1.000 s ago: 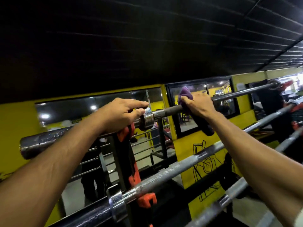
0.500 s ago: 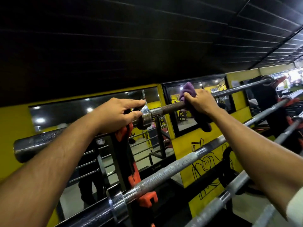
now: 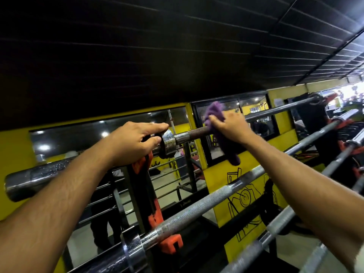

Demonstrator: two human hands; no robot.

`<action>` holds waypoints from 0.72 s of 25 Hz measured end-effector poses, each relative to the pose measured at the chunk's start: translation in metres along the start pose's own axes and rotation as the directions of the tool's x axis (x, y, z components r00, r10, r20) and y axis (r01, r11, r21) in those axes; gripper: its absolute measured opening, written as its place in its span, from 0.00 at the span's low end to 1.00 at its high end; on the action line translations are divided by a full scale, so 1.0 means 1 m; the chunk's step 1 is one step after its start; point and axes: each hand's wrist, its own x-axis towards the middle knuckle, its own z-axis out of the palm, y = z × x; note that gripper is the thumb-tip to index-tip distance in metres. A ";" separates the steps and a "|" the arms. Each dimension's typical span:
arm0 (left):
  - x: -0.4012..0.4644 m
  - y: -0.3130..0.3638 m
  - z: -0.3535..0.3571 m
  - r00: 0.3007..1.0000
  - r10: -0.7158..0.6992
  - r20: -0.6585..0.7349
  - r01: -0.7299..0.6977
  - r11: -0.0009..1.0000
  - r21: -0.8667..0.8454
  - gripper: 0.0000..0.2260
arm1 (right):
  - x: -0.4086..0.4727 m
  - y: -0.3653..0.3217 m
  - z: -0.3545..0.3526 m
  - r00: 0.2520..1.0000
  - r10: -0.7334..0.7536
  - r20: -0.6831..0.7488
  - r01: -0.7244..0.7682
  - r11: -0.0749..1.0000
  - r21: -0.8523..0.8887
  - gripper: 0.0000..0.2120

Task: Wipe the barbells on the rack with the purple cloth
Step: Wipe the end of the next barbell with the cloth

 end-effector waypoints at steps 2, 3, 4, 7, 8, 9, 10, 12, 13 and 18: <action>0.000 0.001 0.000 1.000 -0.008 -0.012 0.008 1.000 -0.015 0.19 | 0.003 0.023 -0.006 0.988 0.152 -0.039 -0.153 0.988 -0.032 0.32; 0.000 0.001 0.000 1.000 -0.009 -0.023 0.008 1.000 -0.021 0.19 | 0.004 0.018 -0.005 0.984 0.173 -0.036 -0.174 0.984 -0.029 0.31; 0.000 0.003 -0.001 0.999 -0.009 -0.031 0.008 1.000 -0.019 0.18 | 0.005 0.003 -0.004 0.986 0.165 -0.008 -0.165 0.986 -0.019 0.29; -0.004 0.007 -0.002 0.995 -0.019 -0.099 0.022 0.999 0.029 0.16 | -0.003 -0.069 0.004 0.997 -0.007 0.081 -0.002 0.994 0.112 0.23; -0.007 0.006 -0.003 0.991 -0.039 -0.125 0.043 0.998 0.034 0.16 | -0.010 -0.092 0.008 0.995 -0.054 0.084 0.039 0.985 0.170 0.22; -0.009 0.006 -0.005 0.989 -0.060 -0.137 0.066 0.997 0.033 0.15 | -0.018 -0.110 0.012 0.994 -0.093 0.062 0.081 0.981 0.179 0.23; -0.009 0.006 -0.006 0.989 -0.079 -0.128 0.084 0.996 0.034 0.15 | -0.026 -0.119 0.016 0.988 -0.149 0.033 0.143 0.981 0.131 0.23; -0.010 0.005 -0.008 0.991 -0.095 -0.091 0.100 0.994 0.049 0.17 | -0.028 -0.121 0.017 0.961 -0.253 0.113 0.255 0.967 0.001 0.19; -0.010 0.005 -0.009 0.992 -0.095 -0.084 0.100 0.993 0.055 0.17 | -0.018 -0.121 0.012 0.945 -0.229 0.234 0.248 0.967 -0.056 0.17; -0.009 0.000 -0.007 0.989 -0.106 -0.106 0.113 0.991 0.065 0.17 | 0.024 -0.135 0.010 0.883 -0.085 0.461 0.114 0.993 -0.035 0.27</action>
